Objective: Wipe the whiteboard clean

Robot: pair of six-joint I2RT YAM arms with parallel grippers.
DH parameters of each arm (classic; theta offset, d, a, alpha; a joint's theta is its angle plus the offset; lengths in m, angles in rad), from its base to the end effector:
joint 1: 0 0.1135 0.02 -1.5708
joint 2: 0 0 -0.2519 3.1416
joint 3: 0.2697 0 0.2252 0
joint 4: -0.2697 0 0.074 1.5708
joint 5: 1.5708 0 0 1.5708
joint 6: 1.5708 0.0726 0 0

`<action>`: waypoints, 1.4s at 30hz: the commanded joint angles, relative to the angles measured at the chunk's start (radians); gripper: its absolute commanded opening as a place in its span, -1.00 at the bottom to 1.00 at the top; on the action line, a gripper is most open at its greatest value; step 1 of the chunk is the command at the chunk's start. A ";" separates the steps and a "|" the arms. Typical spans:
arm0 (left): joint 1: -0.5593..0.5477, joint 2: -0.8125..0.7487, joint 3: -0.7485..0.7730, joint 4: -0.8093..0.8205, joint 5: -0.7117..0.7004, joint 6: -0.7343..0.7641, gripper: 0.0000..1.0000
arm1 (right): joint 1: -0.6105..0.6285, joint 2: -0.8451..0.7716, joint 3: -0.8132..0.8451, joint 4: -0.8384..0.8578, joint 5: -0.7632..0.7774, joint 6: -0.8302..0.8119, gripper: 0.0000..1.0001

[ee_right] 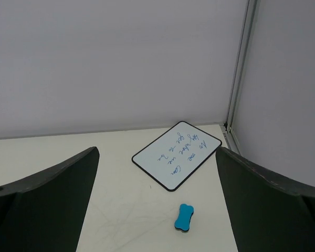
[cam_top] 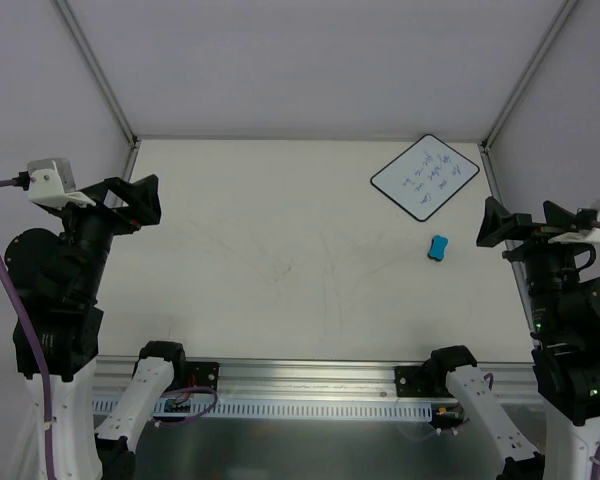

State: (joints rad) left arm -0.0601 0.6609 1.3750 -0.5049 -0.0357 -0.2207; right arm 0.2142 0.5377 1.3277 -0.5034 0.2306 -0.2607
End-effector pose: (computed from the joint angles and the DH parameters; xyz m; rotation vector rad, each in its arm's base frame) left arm 0.0892 -0.0028 0.4861 -0.1394 1.3577 -0.2116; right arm 0.0549 -0.0050 0.4798 -0.1083 1.2897 -0.1878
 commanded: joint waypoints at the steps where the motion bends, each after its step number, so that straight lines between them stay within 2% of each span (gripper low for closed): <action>1: -0.007 0.012 -0.014 0.037 -0.007 -0.008 0.98 | 0.005 -0.002 -0.018 0.055 0.009 0.031 0.98; 10: -0.010 0.032 -0.097 0.037 0.019 -0.043 0.98 | 0.005 0.137 -0.088 -0.007 -0.054 0.135 0.98; 13: -0.009 0.032 -0.140 0.037 0.055 -0.048 0.97 | 0.005 0.202 -0.154 -0.006 0.013 0.191 0.99; 16: -0.010 0.029 -0.180 0.035 0.074 -0.054 0.97 | 0.005 0.290 -0.191 -0.017 0.018 0.190 0.98; 20: -0.010 0.023 -0.223 0.035 0.121 -0.066 0.97 | -0.012 0.435 -0.219 -0.029 0.129 0.219 0.98; 22: -0.010 0.022 -0.241 0.034 0.155 -0.063 0.97 | -0.070 0.516 -0.240 -0.029 0.133 0.258 0.98; 24: -0.009 0.019 -0.251 0.034 0.169 -0.065 0.97 | -0.169 0.576 -0.249 -0.027 0.067 0.357 0.98; 26: -0.010 0.014 -0.261 0.034 0.181 -0.068 0.97 | -0.209 0.672 -0.254 -0.026 -0.020 0.383 0.98; 30: -0.010 0.008 -0.267 0.034 0.209 -0.066 0.97 | -0.298 0.855 -0.234 -0.024 -0.062 0.399 0.98; 35: -0.012 -0.014 -0.289 0.034 0.217 -0.065 0.98 | -0.340 1.060 -0.191 -0.015 -0.161 0.391 0.79; 38: -0.012 -0.024 -0.303 0.031 0.218 -0.065 0.97 | -0.351 1.117 -0.174 -0.006 -0.194 0.379 0.60; 42: -0.017 -0.034 -0.313 0.032 0.226 -0.075 0.97 | -0.351 1.176 -0.159 0.014 -0.201 0.365 0.48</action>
State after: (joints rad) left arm -0.0669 0.6399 1.0695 -0.5049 0.1581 -0.2794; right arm -0.1307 1.7103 1.1133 -0.5220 0.0616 0.1062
